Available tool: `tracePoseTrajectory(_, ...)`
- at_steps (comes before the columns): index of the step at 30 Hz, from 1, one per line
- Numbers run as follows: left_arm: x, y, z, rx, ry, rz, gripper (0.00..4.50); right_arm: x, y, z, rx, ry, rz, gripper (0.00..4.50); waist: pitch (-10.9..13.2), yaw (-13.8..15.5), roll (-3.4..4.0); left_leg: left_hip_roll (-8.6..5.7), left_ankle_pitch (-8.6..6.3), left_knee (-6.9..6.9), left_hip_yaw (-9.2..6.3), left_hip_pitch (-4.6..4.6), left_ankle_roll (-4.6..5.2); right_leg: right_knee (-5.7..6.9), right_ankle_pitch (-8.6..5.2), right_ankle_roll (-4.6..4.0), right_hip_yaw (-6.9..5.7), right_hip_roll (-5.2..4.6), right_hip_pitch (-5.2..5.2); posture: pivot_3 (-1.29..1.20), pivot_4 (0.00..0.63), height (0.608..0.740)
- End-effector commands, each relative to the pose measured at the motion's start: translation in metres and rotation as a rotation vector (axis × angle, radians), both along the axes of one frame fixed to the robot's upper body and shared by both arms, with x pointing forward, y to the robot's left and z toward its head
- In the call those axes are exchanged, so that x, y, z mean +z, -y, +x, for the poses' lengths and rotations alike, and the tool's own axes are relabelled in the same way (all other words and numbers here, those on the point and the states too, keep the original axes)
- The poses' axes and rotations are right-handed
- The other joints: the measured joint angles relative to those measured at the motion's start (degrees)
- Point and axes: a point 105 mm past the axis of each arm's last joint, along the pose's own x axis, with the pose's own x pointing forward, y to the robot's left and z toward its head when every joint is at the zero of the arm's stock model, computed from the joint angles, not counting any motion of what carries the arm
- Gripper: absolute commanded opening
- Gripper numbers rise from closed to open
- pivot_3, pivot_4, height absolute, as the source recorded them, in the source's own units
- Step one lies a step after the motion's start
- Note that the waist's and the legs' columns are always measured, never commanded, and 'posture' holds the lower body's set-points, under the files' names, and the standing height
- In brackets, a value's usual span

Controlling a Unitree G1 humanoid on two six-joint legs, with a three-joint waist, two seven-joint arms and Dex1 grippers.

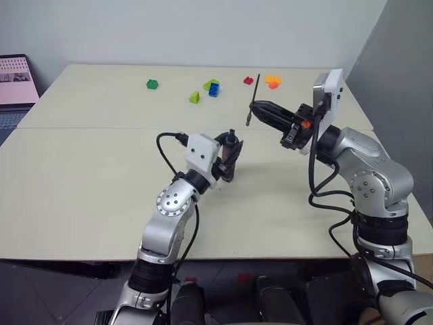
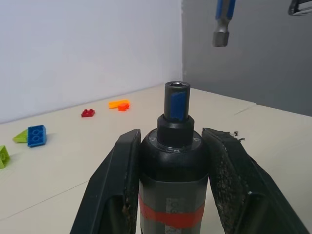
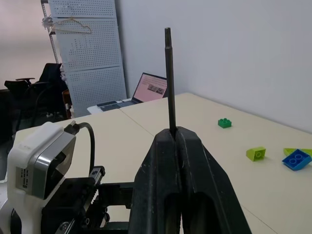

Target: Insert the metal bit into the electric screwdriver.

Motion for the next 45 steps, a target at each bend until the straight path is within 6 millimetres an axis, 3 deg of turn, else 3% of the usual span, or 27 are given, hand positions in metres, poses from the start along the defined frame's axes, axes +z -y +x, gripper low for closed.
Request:
tracePoseTrajectory(1, 0.029, 0.011, -0.017, -0.184, 0.092, 0.027, 1.61, 0.022, 0.005, -0.015, 0.075, 0.073, 0.003, 0.0, 0.0, 0.0, 0.0, 0.0, 0.0, 0.0, 0.0, -0.01, 0.0, 0.0, 0.01, -0.02, -0.01, 0.0, -0.01, 0.0, 0.15, 0.74)
tracePoseTrajectory(11, 0.031, 0.01, -0.016, -0.418, -0.023, 0.077, 1.61, 0.023, 0.025, -0.034, 0.208, 0.013, -0.037, 0.0, 0.0, 0.01, 0.0, 0.02, 0.0, 0.0, -0.03, -0.07, 0.0, -0.01, -0.02, -0.02, -0.05, 0.0, -0.05, 0.0, 0.15, 0.74)
tracePoseTrajectory(22, 0.015, 0.017, -0.034, -0.667, -0.108, 0.158, 1.61, 0.014, 0.021, -0.048, 0.338, -0.06, -0.078, 0.0, 0.0, 0.02, 0.0, 0.03, 0.0, 0.0, -0.02, -0.08, 0.01, -0.01, -0.05, -0.06, -0.06, 0.0, -0.07, 0.0, 0.15, 0.74)
tracePoseTrajectory(45, 0.003, 0.004, -0.035, -0.683, -0.083, 0.224, 1.61, 0.002, 0.012, -0.046, 0.425, -0.081, -0.122, 0.0, 0.0, 0.03, 0.0, 0.06, 0.0, 0.01, -0.02, -0.06, 0.01, 0.01, -0.08, -0.09, -0.07, 0.01, -0.07, 0.0, 0.15, 0.74)
